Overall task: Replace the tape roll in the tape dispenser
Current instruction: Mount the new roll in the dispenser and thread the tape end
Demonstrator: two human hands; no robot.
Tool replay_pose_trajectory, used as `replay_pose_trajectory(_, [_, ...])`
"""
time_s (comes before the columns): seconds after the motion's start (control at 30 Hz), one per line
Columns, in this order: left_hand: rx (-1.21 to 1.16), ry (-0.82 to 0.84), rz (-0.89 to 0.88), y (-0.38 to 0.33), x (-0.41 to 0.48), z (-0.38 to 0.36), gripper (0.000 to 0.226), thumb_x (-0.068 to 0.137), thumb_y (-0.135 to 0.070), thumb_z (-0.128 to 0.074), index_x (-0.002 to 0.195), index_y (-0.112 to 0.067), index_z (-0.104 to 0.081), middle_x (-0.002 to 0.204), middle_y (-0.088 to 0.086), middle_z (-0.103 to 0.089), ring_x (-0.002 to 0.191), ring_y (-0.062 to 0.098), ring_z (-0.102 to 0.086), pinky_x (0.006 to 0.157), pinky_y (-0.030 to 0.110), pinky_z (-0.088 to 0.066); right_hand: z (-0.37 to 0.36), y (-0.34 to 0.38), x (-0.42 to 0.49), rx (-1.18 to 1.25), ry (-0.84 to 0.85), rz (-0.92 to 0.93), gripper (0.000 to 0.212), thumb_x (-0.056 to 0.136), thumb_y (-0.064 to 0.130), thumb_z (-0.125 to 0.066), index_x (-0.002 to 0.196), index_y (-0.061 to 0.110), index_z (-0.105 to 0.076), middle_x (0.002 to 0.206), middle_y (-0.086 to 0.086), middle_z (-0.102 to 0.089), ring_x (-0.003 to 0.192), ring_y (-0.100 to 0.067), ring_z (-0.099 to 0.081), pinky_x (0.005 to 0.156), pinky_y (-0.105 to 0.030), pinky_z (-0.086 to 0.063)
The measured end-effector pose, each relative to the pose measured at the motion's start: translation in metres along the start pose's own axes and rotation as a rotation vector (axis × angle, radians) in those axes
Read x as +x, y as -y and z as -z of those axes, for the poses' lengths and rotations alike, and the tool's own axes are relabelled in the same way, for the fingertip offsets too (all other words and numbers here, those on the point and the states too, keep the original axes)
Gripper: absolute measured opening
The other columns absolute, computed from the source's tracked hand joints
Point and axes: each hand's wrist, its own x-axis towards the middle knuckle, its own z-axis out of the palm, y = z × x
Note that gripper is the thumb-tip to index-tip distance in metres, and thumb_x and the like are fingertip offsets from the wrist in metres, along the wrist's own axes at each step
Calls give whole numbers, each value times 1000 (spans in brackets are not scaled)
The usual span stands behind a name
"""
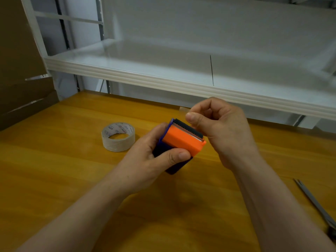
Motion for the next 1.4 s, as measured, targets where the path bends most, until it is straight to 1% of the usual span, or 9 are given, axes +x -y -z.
replay_pose_trajectory(0.13, [11,-31,-14,2,1,1,39,68,-53,-74,106,-56,-63,105,-17,-73,100,7,-71,80,20,-56,-4,-1,9,-37,5,18,12,88,23,-77,81,29,-70,69,8,-68,75,-16,-68,70,-36,-59])
replay_pose_trajectory(0.23, [16,-41,-19,2,1,1,39,67,-56,-74,105,-59,-62,106,-19,-73,101,5,-71,80,19,-56,-5,0,12,-34,15,16,11,88,21,-77,81,28,-70,73,6,-70,77,-19,-70,73,-42,-62])
replay_pose_trajectory(0.37, [44,-53,-3,3,2,2,52,69,-57,-74,117,-44,-59,108,-18,-72,103,6,-70,81,20,-56,-7,5,14,-11,24,3,14,86,18,-78,78,26,-70,83,5,-72,84,-21,-70,77,-46,-63])
replay_pose_trajectory(0.43, [57,-53,-5,3,2,2,50,76,-52,-74,121,-40,-56,108,-19,-71,103,5,-69,81,19,-55,-7,6,14,-14,26,10,14,86,18,-78,79,26,-69,83,6,-72,84,-20,-70,76,-44,-63])
replay_pose_trajectory(0.6, [33,-100,-22,2,1,2,32,76,-54,-72,105,-59,-59,103,-21,-73,97,2,-71,78,17,-56,-9,11,11,-57,13,67,12,87,20,-77,81,25,-69,81,8,-70,84,-11,-66,71,-31,-54])
replay_pose_trajectory(0.77, [46,-120,-22,3,1,2,37,79,-50,-74,110,-47,-55,100,-18,-72,93,5,-71,78,20,-57,-7,19,6,-46,17,78,11,88,19,-75,80,24,-69,81,7,-71,80,-6,-66,68,-25,-53])
replay_pose_trajectory(1.1, [114,-114,-98,0,2,-1,36,86,-44,-72,117,-41,-54,104,-17,-69,96,7,-69,80,22,-56,-3,36,1,-62,40,174,15,85,15,-79,77,25,-70,78,6,-72,80,-11,-69,75,-33,-61])
replay_pose_trajectory(1.27, [152,-111,-151,-2,0,1,34,89,-42,-69,119,-39,-53,105,-20,-68,97,6,-68,82,20,-54,2,43,-1,-53,15,248,16,84,16,-80,77,26,-70,78,6,-73,80,-10,-69,72,-24,-59])
replay_pose_trajectory(1.4, [126,-78,-188,-3,-2,-5,34,81,-40,-68,113,-40,-56,103,-25,-68,97,0,-66,82,14,-51,13,45,3,27,0,264,18,82,11,-80,77,26,-71,80,1,-76,80,-12,-73,72,-25,-59])
